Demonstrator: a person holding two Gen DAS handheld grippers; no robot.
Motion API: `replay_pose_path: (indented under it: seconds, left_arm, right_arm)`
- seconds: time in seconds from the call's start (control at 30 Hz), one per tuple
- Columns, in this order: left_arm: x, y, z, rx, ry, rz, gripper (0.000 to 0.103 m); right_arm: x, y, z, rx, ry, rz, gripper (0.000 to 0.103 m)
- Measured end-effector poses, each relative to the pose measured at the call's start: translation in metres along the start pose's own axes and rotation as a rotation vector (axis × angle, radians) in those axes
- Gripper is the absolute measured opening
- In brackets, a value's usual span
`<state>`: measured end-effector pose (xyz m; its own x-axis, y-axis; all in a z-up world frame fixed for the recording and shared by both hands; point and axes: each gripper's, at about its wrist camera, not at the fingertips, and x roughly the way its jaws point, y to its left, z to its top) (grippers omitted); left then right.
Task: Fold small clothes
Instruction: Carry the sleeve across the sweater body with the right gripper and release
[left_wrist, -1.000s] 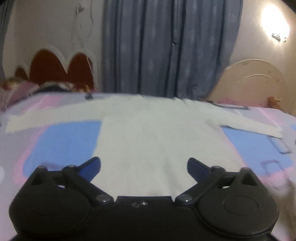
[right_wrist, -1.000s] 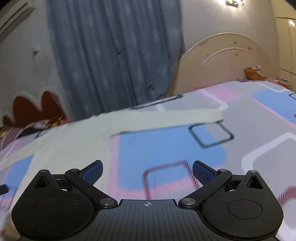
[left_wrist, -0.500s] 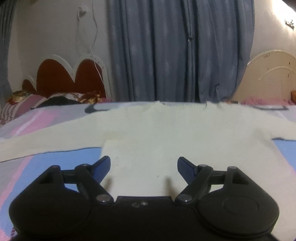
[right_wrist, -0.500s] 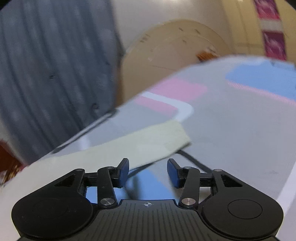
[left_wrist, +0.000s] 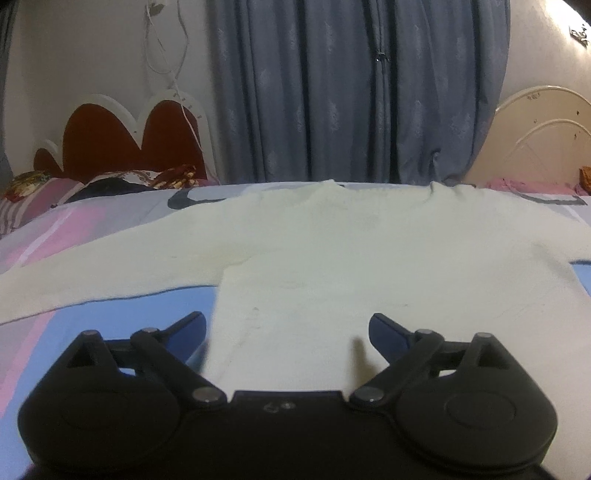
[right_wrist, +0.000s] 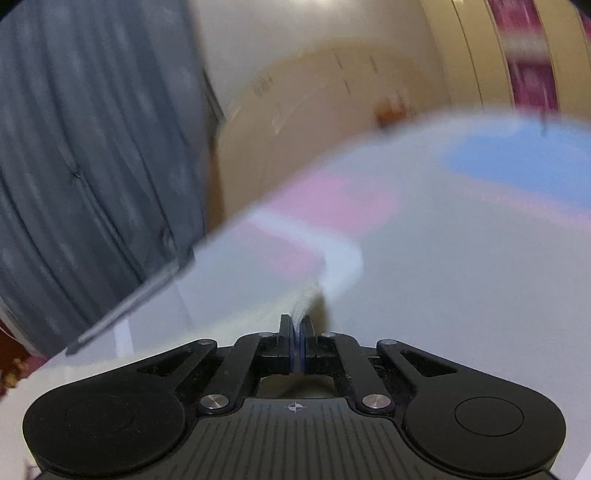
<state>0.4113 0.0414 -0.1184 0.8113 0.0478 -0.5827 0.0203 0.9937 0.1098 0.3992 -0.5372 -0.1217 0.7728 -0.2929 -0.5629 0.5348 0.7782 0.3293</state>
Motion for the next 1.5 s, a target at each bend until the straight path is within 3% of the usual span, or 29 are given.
replay_pose_path:
  seconds: [0.07, 0.17, 0.27, 0.4, 0.5, 0.63, 0.7, 0.9, 0.93, 1.0, 1.07, 1.1, 1.17, 1.27, 1.3, 1.4, 1.5]
  left_arm:
    - [0.005, 0.008, 0.001, 0.012, 0.017, 0.003, 0.094]
    - [0.010, 0.021, 0.001, -0.016, 0.038, -0.017, 0.094]
    - [0.019, 0.030, 0.004, -0.048, 0.035, -0.056, 0.095]
    - [0.029, 0.029, 0.011, -0.044, 0.045, -0.109, 0.092]
    - [0.029, 0.023, 0.015, -0.007, 0.036, -0.107, 0.083]
    - [0.030, 0.026, 0.020, -0.042, 0.052, -0.127, 0.068]
    - [0.029, 0.030, 0.022, -0.075, 0.049, -0.133, 0.068]
    - [0.030, 0.036, 0.024, -0.131, 0.049, -0.167, 0.068]
    - [0.031, 0.036, 0.025, -0.141, 0.051, -0.177, 0.068]
    - [0.031, 0.033, 0.027, -0.153, 0.038, -0.200, 0.068]
    - [0.036, 0.026, 0.030, -0.170, 0.031, -0.240, 0.068]
    - [0.039, 0.021, 0.032, -0.183, 0.031, -0.269, 0.067]
    - [0.049, 0.005, 0.037, -0.204, 0.039, -0.335, 0.051]
    - [0.068, -0.020, 0.043, -0.258, 0.080, -0.437, 0.044]
    - [0.076, -0.028, 0.045, -0.262, 0.093, -0.446, 0.043]
    - [0.097, -0.043, 0.052, -0.296, 0.136, -0.479, 0.026]
    - [0.112, -0.054, 0.058, -0.298, 0.161, -0.483, 0.006]
  right_arm:
    - [0.011, 0.002, 0.000, -0.019, 0.062, -0.037, 0.002]
    - [0.002, 0.025, -0.007, -0.096, 0.057, -0.027, 0.002]
    - [-0.018, 0.069, -0.020, -0.187, 0.019, 0.061, 0.002]
    - [-0.044, 0.157, -0.055, -0.347, 0.007, 0.240, 0.002]
    - [-0.061, 0.221, -0.088, -0.410, 0.022, 0.364, 0.002]
    - [-0.082, 0.290, -0.136, -0.500, 0.051, 0.489, 0.002]
    - [-0.087, 0.324, -0.165, -0.549, 0.075, 0.549, 0.002]
    - [-0.081, 0.377, -0.230, -0.656, 0.156, 0.647, 0.002]
    - [-0.081, 0.379, -0.238, -0.673, 0.175, 0.641, 0.003]
    - [-0.075, 0.378, -0.231, -0.683, 0.149, 0.634, 0.029]
    - [-0.083, 0.360, -0.220, -0.605, 0.098, 0.645, 0.048]
    - [-0.086, 0.349, -0.213, -0.573, 0.086, 0.633, 0.049]
    - [-0.087, 0.330, -0.203, -0.509, 0.077, 0.615, 0.048]
    - [-0.082, 0.302, -0.188, -0.436, 0.112, 0.539, 0.012]
    - [-0.078, 0.289, -0.181, -0.412, 0.129, 0.507, 0.012]
    - [-0.071, 0.258, -0.170, -0.362, 0.165, 0.469, 0.012]
    - [-0.069, 0.240, -0.163, -0.339, 0.191, 0.459, 0.012]
